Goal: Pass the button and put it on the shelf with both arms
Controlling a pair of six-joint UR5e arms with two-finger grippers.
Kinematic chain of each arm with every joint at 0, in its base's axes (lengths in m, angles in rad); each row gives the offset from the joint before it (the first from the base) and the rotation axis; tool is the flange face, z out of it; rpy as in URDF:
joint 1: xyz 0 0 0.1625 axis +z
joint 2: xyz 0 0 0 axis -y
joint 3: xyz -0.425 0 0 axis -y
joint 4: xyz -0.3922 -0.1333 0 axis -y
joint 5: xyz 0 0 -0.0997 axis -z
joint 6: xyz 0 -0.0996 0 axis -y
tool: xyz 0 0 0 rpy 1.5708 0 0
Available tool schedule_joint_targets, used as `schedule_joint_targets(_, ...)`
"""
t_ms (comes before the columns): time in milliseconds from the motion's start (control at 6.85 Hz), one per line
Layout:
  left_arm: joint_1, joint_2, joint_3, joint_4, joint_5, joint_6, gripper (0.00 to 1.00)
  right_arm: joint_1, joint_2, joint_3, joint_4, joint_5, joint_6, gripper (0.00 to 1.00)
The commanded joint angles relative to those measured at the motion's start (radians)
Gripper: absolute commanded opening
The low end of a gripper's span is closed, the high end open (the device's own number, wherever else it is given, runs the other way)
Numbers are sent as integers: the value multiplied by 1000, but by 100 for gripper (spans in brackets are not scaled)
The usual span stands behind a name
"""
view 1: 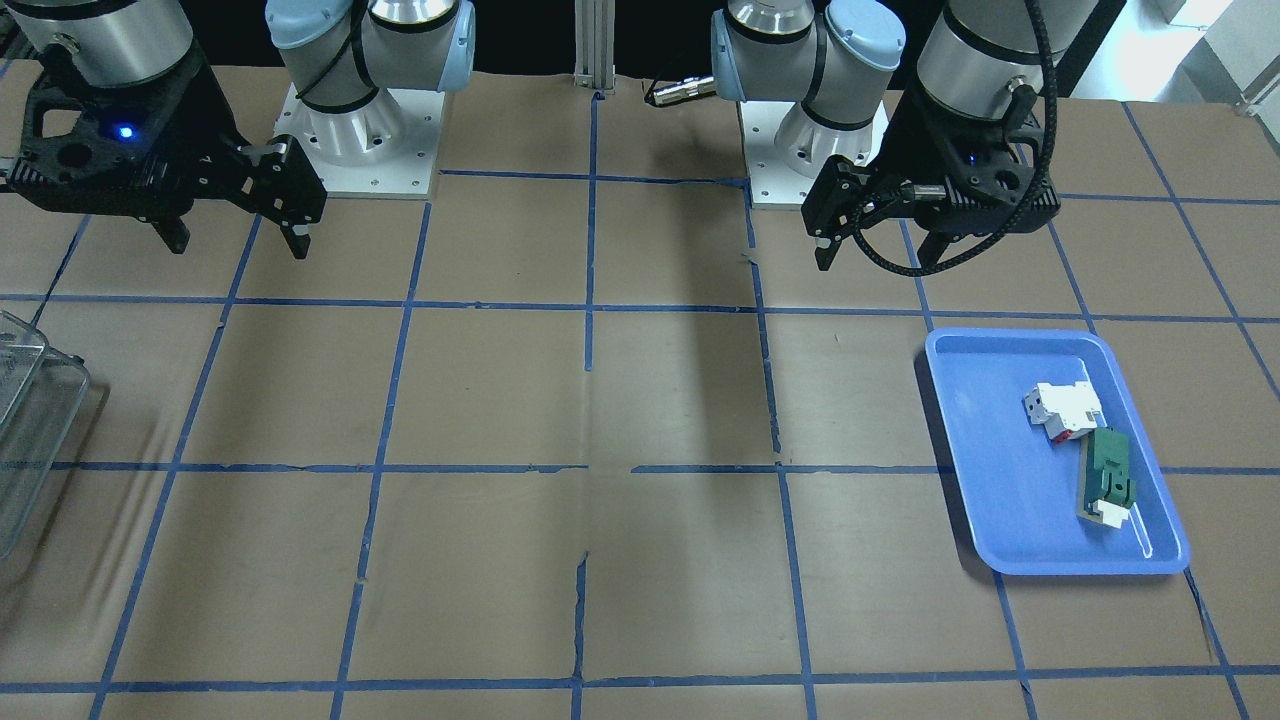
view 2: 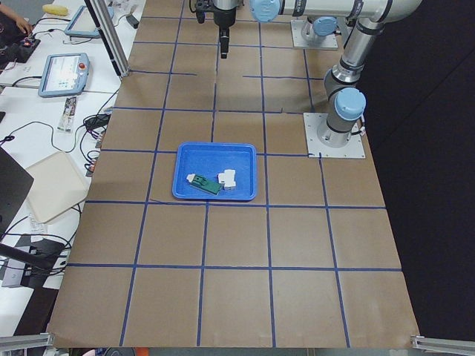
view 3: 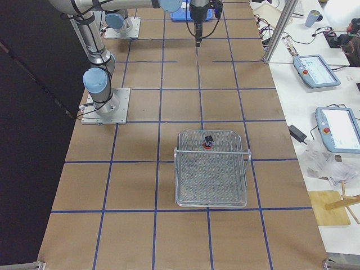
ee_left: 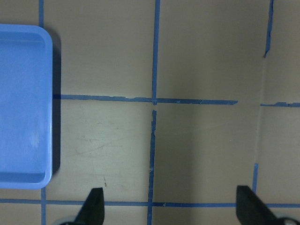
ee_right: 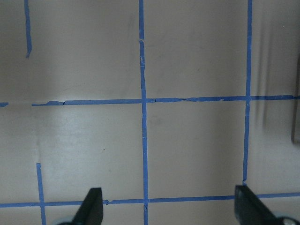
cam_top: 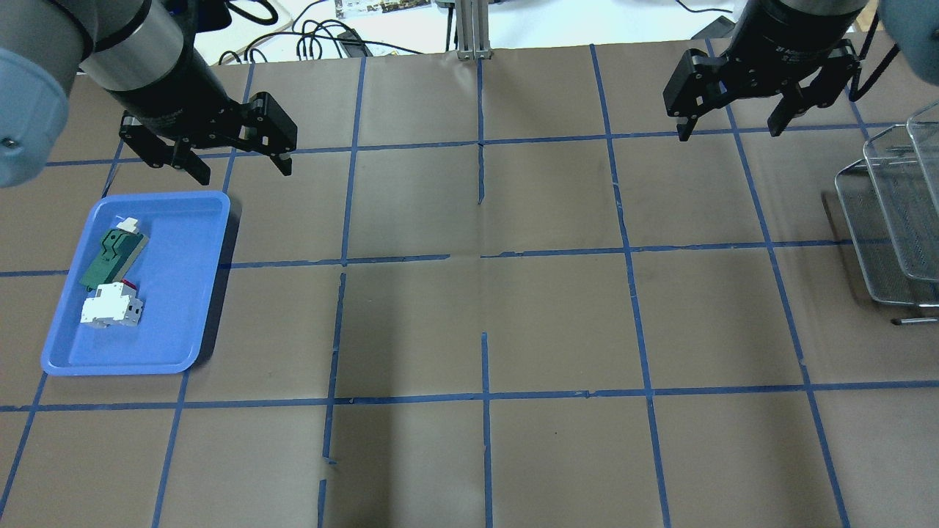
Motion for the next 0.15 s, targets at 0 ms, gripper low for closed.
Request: schedule_joint_targets(0, -2, -5, 0, -2, -4, 1, 100, 1, -3, 0, 1, 1, 0, 100)
